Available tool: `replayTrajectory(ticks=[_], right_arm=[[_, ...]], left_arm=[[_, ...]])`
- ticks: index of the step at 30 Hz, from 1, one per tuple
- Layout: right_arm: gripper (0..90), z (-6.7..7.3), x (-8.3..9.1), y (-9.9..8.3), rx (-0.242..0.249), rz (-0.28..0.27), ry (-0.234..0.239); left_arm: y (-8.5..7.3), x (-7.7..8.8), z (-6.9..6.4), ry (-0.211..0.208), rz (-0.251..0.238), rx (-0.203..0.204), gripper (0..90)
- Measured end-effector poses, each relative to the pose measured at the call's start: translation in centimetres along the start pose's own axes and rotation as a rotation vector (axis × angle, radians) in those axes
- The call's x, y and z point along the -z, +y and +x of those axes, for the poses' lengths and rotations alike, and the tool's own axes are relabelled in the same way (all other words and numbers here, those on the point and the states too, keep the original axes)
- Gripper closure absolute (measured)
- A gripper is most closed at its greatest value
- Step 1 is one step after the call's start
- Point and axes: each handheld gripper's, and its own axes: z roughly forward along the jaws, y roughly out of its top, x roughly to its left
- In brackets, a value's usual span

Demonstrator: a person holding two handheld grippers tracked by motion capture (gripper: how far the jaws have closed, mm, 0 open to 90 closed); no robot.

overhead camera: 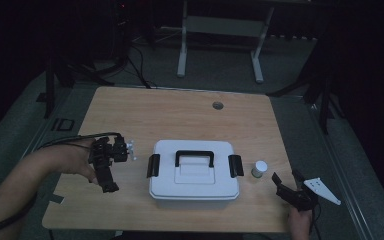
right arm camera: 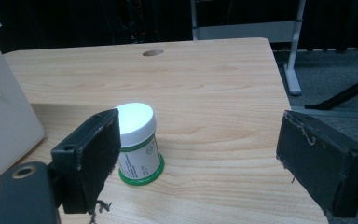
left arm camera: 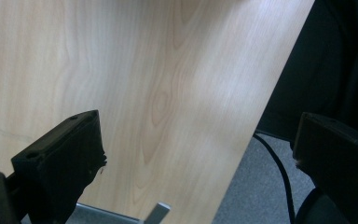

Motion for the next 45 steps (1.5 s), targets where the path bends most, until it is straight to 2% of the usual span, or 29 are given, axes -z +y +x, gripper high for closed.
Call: replayTrajectory(ticks=[2, 6, 8, 12, 14, 15, 16, 19, 21, 32, 33, 45], right_arm=[[13.4, 0.0, 0.0, 0.0, 0.002, -0.002, 0.001], [13.4, 0.0, 0.0, 0.0, 0.001, -0.001, 0.002], [13.4, 0.0, 0.0, 0.0, 0.002, -0.001, -0.001], [13.4, 0.0, 0.0, 0.0, 0.002, -0.003, 0.000], [13.4, 0.0, 0.1, 0.0, 0.001, -0.003, 0.000], [13.4, 0.0, 0.1, 0.0, 0.000, -0.004, 0.001], [13.4, -0.1, 0.1, 0.0, 0.000, -0.003, 0.002], [13.4, -0.1, 0.1, 0.0, -0.004, -0.007, 0.003], [13.4, -0.1, 0.1, 0.0, -0.005, -0.013, 0.002], [13.3, -0.2, 0.2, 0.0, -0.009, -0.015, -0.002], [13.3, -0.2, 0.2, 0.0, -0.009, -0.015, -0.003], [13.3, -0.2, 0.2, 0.0, -0.016, -0.018, 0.002]], left_arm=[[0.3, 0.2, 0.0, -0.002, 0.001, -0.006, 1.4], [2.5, 1.0, -0.1, 0.000, -0.006, -0.051, 1.5], [2.7, 1.1, -0.1, 0.000, -0.009, -0.057, 1.5], [5.2, 1.7, -0.5, 0.000, -0.028, -0.109, 1.4], [5.5, 1.8, -0.5, -0.003, -0.030, -0.117, 1.4], [6.5, 2.0, -0.5, 0.004, -0.030, -0.132, 1.4], [6.9, 2.0, -0.5, -0.003, -0.033, -0.138, 1.4], [7.9, 2.1, -0.6, 0.012, -0.027, -0.156, 1.5], [8.4, 2.1, -0.7, -0.002, -0.019, -0.160, 1.4], [11.2, 1.8, -0.4, 0.001, -0.035, -0.197, 1.5], [11.7, 1.6, -0.5, 0.020, -0.023, -0.210, 1.5], [14.7, 0.9, -0.4, 0.038, -0.018, -0.252, 4.9]])
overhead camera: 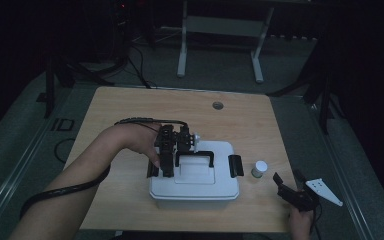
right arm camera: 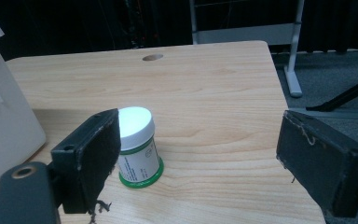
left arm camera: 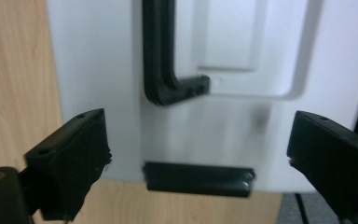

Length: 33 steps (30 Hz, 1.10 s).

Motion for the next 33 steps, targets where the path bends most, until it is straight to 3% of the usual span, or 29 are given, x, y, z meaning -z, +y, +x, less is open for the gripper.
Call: replayTrajectory(ticks=[4, 6, 9, 13, 15, 25, 29, 33], right_arm=[[13.3, -0.1, 0.0, 0.0, -0.004, -0.004, 0.003], [13.3, -0.1, 0.0, 0.0, -0.004, -0.003, 0.004], [13.3, -0.1, 0.0, 0.0, -0.006, -0.005, 0.005], [13.3, -0.1, 0.0, 0.0, -0.008, -0.007, 0.007], [13.3, -0.1, 0.0, 0.0, -0.008, -0.007, 0.007], [13.3, -0.1, 0.0, 0.0, -0.005, -0.003, 0.006], [13.3, -0.1, 0.0, 0.0, -0.004, -0.002, 0.005], [13.3, -0.1, 0.0, 0.0, -0.003, -0.001, 0.006]], left_arm=[[0.7, -0.3, 0.5, -0.016, -0.002, -0.009, 14.9], [1.0, -0.4, 0.8, 0.017, 0.004, 0.002, 26.2], [1.3, -0.6, 0.7, 0.002, 0.021, -0.017, 40.9], [1.7, -1.0, 0.5, -0.010, 0.055, -0.033, 51.3], [1.8, -1.0, 0.6, -0.030, 0.057, -0.030, 54.5], [2.8, -1.0, 0.5, -0.020, 0.068, 0.009, 67.7], [3.1, -1.0, 0.3, -0.051, 0.084, 0.026, 79.7], [3.1, -1.0, 0.3, -0.056, 0.094, 0.018, 82.4]])
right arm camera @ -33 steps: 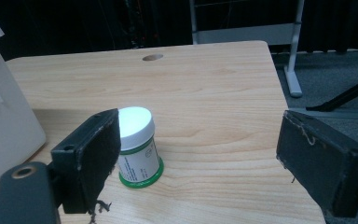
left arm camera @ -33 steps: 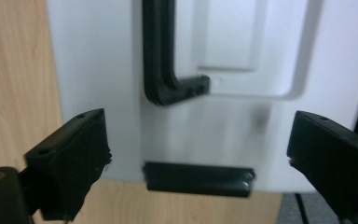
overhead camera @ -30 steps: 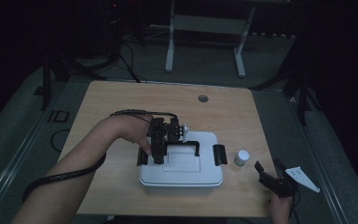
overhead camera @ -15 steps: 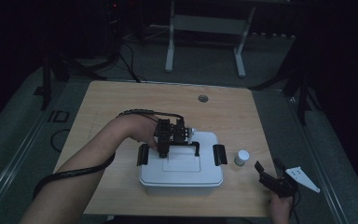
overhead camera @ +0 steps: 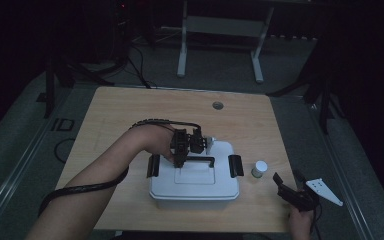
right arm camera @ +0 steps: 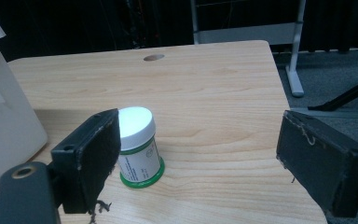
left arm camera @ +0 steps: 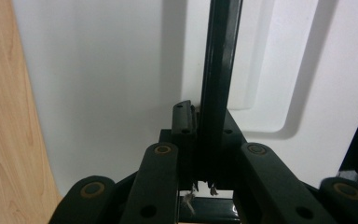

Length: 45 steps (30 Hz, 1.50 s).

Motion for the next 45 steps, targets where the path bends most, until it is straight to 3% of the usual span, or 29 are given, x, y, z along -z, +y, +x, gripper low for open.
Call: replayTrajectory(ticks=[5, 20, 38, 45], right_arm=[[13.3, 0.0, 0.0, 0.0, -0.002, 0.000, -0.001], [13.3, -0.1, 0.0, 0.0, -0.005, -0.001, -0.003], [13.3, -0.1, 0.0, 0.0, -0.006, -0.001, -0.004], [13.3, -0.1, 0.0, 0.0, -0.006, 0.002, -0.007]], left_arm=[[-0.1, -0.1, 0.3, -0.022, -0.010, 0.001, 83.1], [-0.1, 0.2, 0.7, -0.033, 0.004, -0.021, 83.6], [-1.5, 2.8, 1.0, -0.021, -0.024, -0.002, 83.6], [-3.1, 4.3, 1.1, -0.009, -0.057, 0.026, 83.6]])
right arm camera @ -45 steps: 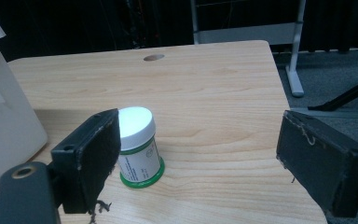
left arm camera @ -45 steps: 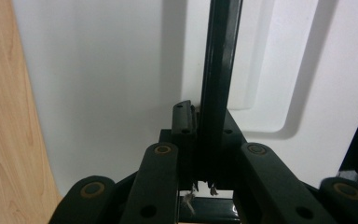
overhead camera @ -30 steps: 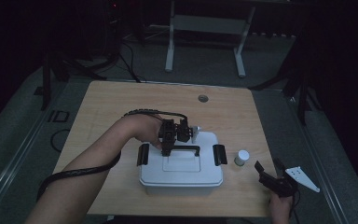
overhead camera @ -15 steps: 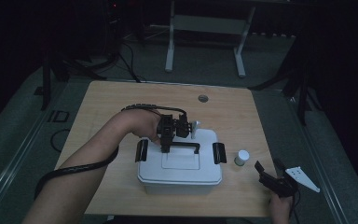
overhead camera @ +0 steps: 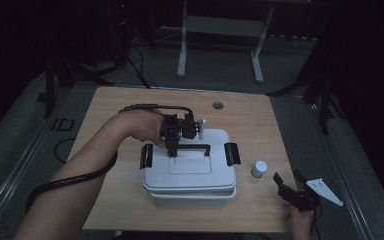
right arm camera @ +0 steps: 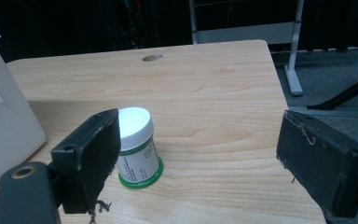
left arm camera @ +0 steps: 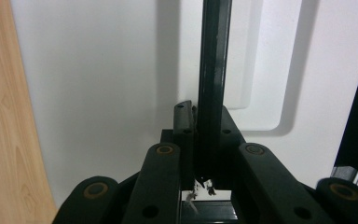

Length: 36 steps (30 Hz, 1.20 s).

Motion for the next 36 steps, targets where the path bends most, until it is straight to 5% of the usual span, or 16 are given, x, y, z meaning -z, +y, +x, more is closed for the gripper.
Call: replayTrajectory(ticks=[14, 36], right_arm=[[13.3, 0.1, -0.1, 0.0, 0.003, 0.004, -0.005], [13.3, 0.3, -0.2, 0.0, 0.020, 0.018, -0.013]], left_arm=[[-5.6, 2.1, 0.7, 0.024, -0.011, 0.109, 83.6], [-17.8, 2.5, 2.2, 0.093, -0.032, 0.417, 83.6]])
